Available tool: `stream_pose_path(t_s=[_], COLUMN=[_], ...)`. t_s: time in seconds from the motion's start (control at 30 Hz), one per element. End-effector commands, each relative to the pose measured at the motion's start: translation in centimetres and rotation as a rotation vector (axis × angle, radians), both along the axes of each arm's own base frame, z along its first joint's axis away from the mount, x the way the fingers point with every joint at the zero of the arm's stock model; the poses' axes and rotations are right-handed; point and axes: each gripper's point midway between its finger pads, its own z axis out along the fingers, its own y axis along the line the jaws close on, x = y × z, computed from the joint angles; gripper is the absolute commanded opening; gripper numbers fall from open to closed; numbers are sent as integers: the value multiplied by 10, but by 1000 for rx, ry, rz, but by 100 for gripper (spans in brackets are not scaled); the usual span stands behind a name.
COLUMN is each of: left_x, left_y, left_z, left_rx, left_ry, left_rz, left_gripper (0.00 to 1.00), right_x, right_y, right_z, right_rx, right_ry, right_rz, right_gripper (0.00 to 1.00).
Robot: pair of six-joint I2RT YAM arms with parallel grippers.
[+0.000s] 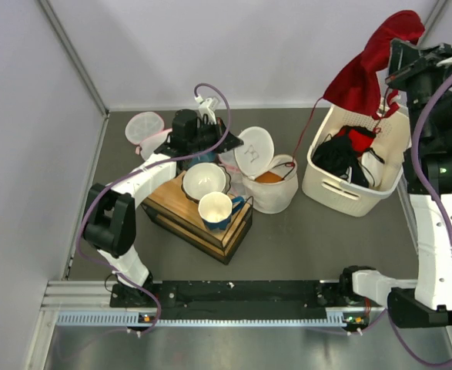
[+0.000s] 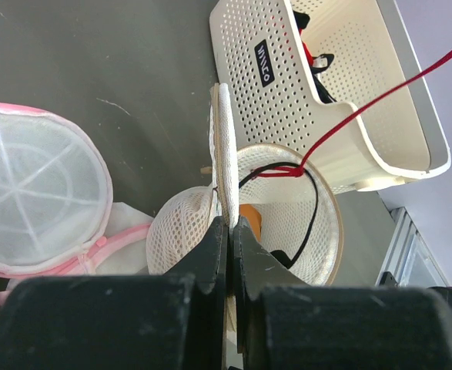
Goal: Unzip the laundry bag and remove the bra
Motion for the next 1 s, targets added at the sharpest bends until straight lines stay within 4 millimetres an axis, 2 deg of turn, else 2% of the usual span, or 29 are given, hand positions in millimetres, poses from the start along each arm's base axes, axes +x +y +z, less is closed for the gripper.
stream_pose_path(t_s=[0.0, 0.13, 0.17, 0.43, 0.5, 0.73, 0.97], left_x=[-4, -5, -4, -2, -2, -1, 0], left_y=[1, 2, 3, 3, 3, 2, -2], left_z=[28, 26, 26, 22, 24, 27, 25], left_rx=[-22, -12, -10, 10, 9, 6, -10], left_ry=[-78, -79, -81, -74, -77, -81, -63], left_rz=[-9, -8, -4, 0, 0, -1, -18], left_gripper=[0, 0, 0, 0, 0, 0, 0], right_x=[-24, -31, -27, -24, -21, -7, -18], right_y=[-20, -22, -30, -49, -51, -70, -76], right_z=[45, 64, 64, 69, 67, 40, 57], right_rx=[48, 47, 36, 49, 41, 66, 53], right_ry=[-125, -162, -156, -157, -146, -81, -119], right_rz=[-45, -47, -78, -129, -139, -177, -195], right_gripper=[0, 0, 0, 0, 0, 0, 0])
